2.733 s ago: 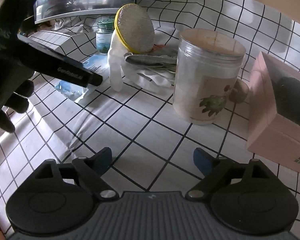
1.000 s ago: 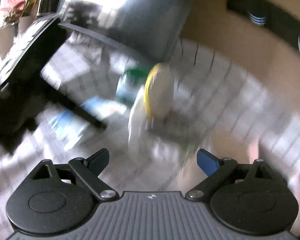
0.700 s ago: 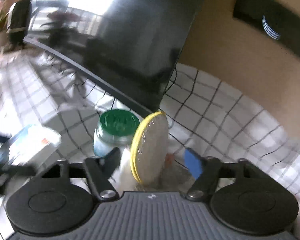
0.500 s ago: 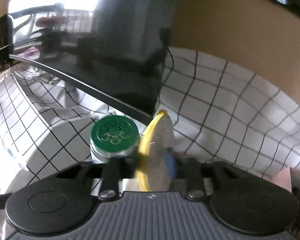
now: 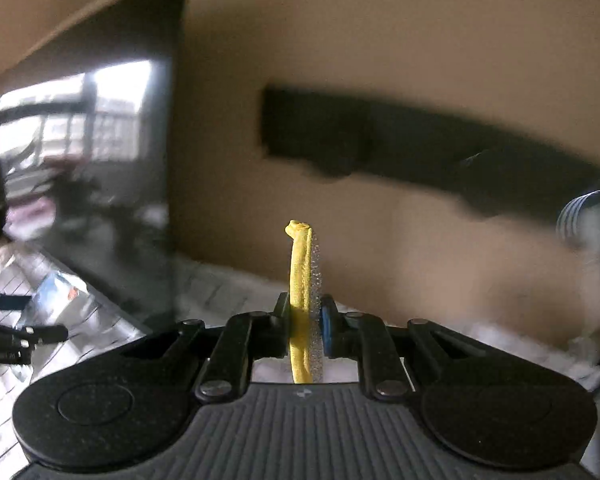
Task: Organize soft objects
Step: 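Carry the wipes and yellow pad into the pink box and open both tools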
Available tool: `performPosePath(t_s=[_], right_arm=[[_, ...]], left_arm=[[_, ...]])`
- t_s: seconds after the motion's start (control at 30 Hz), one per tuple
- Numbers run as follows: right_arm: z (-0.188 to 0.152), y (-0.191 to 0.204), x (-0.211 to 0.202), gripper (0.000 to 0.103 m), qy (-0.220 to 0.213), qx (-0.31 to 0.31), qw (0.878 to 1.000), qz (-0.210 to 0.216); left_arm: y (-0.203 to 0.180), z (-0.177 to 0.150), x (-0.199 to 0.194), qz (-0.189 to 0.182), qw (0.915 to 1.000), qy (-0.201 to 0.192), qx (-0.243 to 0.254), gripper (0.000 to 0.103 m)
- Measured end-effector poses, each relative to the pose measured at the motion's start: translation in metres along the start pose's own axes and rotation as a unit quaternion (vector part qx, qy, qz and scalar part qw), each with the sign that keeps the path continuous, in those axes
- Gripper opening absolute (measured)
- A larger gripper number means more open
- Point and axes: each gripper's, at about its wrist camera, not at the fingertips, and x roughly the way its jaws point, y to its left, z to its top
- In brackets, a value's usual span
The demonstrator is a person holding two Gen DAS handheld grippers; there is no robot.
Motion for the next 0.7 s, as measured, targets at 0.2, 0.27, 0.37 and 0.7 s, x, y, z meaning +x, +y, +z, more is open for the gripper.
performPosePath(t_s=[0.2,0.27,0.37,0.7], right_arm=[[-0.006,-0.081,-0.050,0.014,-0.032,0.018,0.996,-0.075],[-0.014,-0.110,-0.063,0.014,-0.032,0.034,0.994,-0.094],[-0.025,-0.143,-0.073,0.014,-0.026,0.045,0.991,-0.120],[-0.050,-0.187,-0.077,0.014,0.002,0.073,0.988,-0.139]], left_arm=[[-0.089,0.048,-0.002,-0.070,0.9964,-0.037,0.030,0.081],[-0.118,0.055,0.004,-0.099,0.9940,-0.033,0.033,0.081],[-0.169,0.056,0.016,-0.138,0.9891,-0.021,0.047,0.081],[-0.298,0.011,0.082,-0.227,0.9690,0.075,0.063,0.081]])
